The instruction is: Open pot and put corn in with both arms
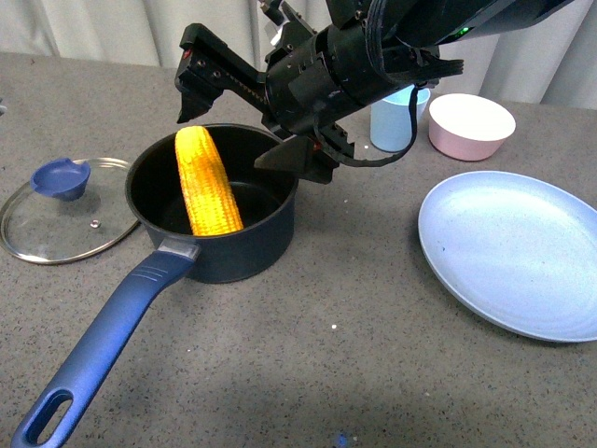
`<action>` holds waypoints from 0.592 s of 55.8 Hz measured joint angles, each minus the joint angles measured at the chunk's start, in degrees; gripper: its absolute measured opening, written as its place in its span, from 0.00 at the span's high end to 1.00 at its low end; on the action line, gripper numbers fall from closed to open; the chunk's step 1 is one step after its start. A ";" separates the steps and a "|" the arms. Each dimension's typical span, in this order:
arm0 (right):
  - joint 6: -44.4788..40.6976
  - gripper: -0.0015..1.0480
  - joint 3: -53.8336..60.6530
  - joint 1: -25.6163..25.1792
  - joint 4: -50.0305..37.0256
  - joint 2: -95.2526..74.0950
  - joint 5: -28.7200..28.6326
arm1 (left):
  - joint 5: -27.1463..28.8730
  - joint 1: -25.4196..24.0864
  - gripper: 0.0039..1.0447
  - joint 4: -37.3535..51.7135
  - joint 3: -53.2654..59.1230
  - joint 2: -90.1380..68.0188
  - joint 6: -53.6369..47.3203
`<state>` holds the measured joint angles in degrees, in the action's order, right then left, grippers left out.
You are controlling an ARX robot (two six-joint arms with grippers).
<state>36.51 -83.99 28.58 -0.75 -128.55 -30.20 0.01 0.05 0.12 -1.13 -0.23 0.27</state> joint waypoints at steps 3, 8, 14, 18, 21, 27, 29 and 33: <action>-0.24 0.09 1.38 -0.20 -0.87 0.90 1.53 | 0.00 0.00 0.06 0.00 0.00 0.00 0.00; -1.11 0.09 4.46 -0.72 -3.02 3.45 4.35 | 0.00 0.00 0.06 0.00 0.00 0.00 0.00; -5.16 0.09 11.89 -2.32 -7.58 10.69 12.72 | 0.00 0.00 0.06 0.00 0.00 0.00 0.00; -8.33 0.09 16.26 -3.26 -10.29 14.80 17.92 | 0.00 0.00 0.06 0.00 0.00 0.00 0.00; -11.82 0.09 21.09 -4.33 -13.05 19.08 23.89 | 0.00 0.00 0.06 0.00 0.00 0.00 0.00; -15.23 0.09 29.73 -6.91 -17.66 26.12 30.73 | 0.00 0.00 0.06 0.00 0.00 0.00 0.00; -15.93 0.09 33.09 -8.24 -19.15 28.83 32.33 | 0.00 0.00 0.06 0.00 0.00 0.00 0.00; -17.27 0.09 38.62 -10.58 -21.24 33.38 35.82 | 0.00 0.00 0.06 0.00 0.00 0.00 0.00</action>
<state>19.25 -45.36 18.00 -22.00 -95.18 5.63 0.01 0.05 0.12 -1.13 -0.23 0.27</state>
